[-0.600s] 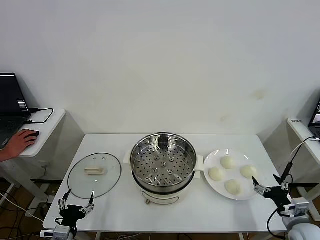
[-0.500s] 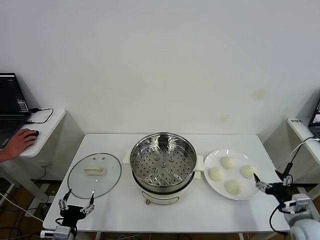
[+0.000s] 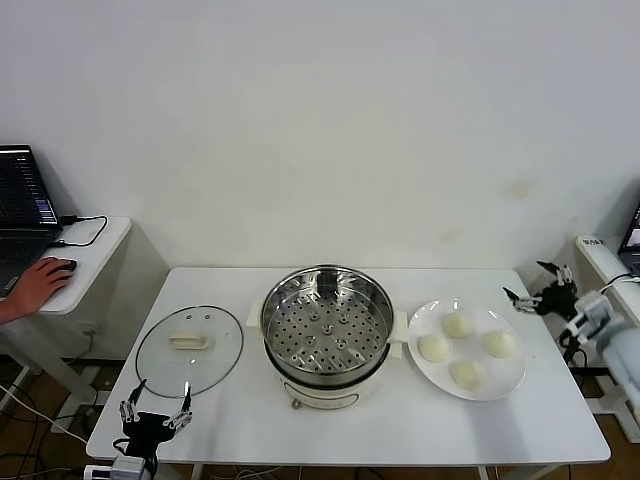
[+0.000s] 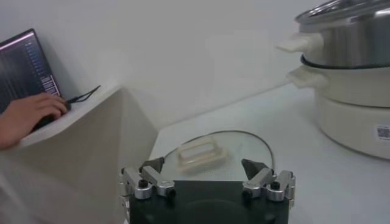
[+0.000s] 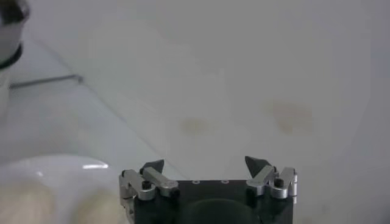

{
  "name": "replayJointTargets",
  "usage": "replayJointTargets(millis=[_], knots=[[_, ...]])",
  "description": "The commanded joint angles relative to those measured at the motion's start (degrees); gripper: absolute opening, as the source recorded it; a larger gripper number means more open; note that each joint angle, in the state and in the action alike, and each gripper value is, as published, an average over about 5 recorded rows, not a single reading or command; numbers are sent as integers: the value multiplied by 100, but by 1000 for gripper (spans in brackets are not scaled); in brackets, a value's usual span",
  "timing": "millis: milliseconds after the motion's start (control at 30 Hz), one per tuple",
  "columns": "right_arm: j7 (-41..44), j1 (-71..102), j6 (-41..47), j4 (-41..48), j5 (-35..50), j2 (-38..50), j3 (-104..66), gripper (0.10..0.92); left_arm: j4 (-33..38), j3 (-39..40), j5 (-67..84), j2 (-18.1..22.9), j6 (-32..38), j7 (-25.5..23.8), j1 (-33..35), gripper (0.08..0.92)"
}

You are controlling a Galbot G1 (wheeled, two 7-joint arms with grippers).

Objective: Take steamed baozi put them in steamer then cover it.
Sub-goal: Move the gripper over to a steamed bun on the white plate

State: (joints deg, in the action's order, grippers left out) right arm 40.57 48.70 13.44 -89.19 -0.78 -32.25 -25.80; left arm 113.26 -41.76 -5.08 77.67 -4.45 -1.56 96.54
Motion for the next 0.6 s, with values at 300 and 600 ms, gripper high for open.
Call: replayJointTargets(millis=[300,600], knots=[[3469,-3702,-1405,1850,-2487,-227,3785,822,108,-38,-11,95,6,-1,27,823],[2897,-3973,-1695,2723,-3022,-1236,4232,822,179,-37,-12,237,25,8,93,823]])
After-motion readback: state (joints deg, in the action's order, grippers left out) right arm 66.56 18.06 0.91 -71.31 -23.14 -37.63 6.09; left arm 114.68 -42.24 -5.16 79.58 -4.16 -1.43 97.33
